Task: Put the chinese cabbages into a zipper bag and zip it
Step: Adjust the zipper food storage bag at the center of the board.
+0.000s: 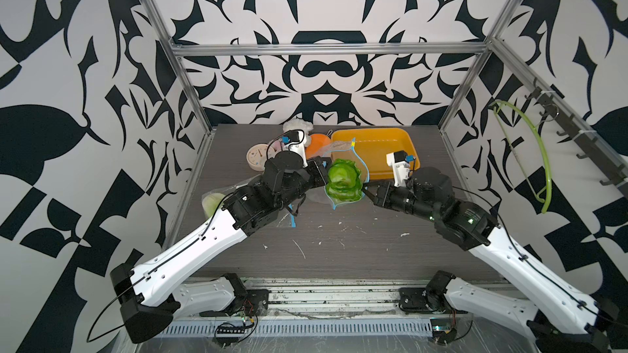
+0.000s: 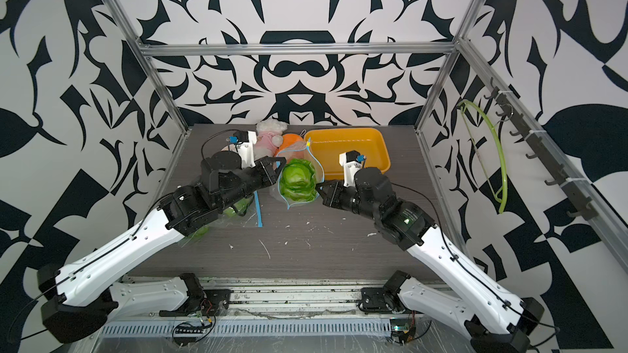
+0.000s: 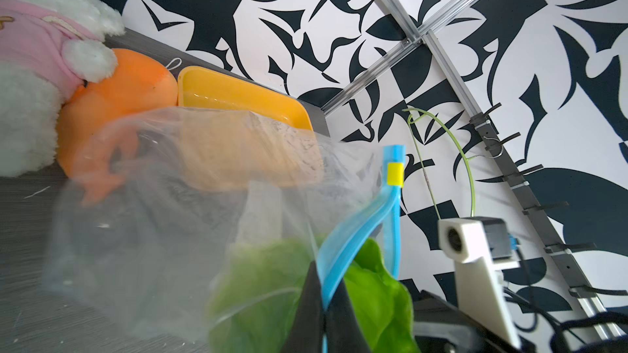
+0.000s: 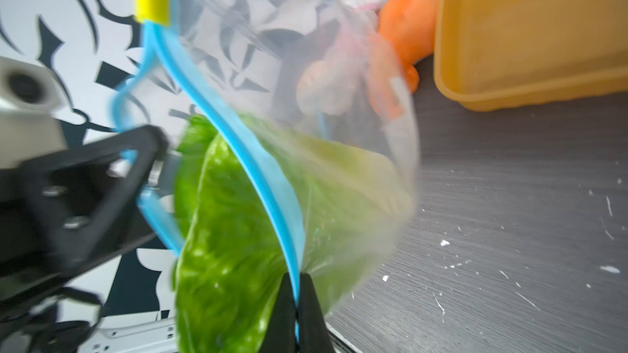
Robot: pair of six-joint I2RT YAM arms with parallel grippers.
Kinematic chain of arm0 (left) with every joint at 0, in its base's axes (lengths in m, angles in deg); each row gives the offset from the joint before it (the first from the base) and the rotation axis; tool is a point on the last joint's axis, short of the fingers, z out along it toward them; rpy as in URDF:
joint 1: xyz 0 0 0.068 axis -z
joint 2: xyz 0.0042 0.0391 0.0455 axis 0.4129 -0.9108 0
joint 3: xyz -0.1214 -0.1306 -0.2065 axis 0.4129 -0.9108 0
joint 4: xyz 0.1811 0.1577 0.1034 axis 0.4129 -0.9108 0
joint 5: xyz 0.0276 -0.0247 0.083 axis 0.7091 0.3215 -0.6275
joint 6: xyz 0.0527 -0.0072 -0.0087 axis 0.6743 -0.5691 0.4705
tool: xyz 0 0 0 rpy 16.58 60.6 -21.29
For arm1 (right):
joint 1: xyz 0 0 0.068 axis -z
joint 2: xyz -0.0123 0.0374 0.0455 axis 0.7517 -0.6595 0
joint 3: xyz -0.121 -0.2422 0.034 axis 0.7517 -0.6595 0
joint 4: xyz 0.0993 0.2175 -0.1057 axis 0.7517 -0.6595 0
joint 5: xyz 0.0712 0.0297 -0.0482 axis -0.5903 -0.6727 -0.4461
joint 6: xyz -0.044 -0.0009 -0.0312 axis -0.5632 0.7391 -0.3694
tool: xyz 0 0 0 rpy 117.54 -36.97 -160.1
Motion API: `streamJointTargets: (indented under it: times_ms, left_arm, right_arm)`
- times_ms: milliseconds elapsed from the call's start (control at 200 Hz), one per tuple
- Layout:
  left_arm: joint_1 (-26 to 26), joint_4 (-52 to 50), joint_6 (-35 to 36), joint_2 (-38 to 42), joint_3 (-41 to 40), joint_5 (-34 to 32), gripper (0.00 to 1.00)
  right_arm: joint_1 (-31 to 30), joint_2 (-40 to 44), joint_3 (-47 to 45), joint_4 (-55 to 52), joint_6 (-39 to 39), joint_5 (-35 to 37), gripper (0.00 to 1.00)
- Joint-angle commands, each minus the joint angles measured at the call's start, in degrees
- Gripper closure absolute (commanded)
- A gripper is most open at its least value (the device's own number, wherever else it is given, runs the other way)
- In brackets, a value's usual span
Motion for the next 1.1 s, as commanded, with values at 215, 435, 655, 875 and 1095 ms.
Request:
streamJointTargets:
  times_ms: [215, 435, 655, 875, 1095]
  left_arm:
    - [-0.1, -4.8, 1.4, 1.6, -3.7, -0.5, 1.00]
    - [-0.1, -6.5, 2.6, 1.4, -4.9, -1.0, 1.00]
    - [-0.2, -8.2, 3.6, 1.4, -3.0, -1.7, 1.00]
    - [-0.1, -6.0, 2.5, 1.5, -0.6, 3.9, 1.00]
    - [-0.1, -2.7, 0.5, 0.7, -1.7, 4.5, 1.00]
  right_arm:
    - [0.1, -7.7, 17.8, -14.2, -10.2, -2.8, 1.00]
    - [0.1, -12.1, 20.5, -18.1, -13.4, 0.3, 1.00]
    - [0.1, -12.9, 23.6, -18.6, -14.8, 0.9, 1.00]
    - [0.1, -14.8, 27.2, -17.6, -15.1, -2.9, 1.00]
    - [0.1, -17.4, 29.0, -17.6, -16.0, -3.3, 1.00]
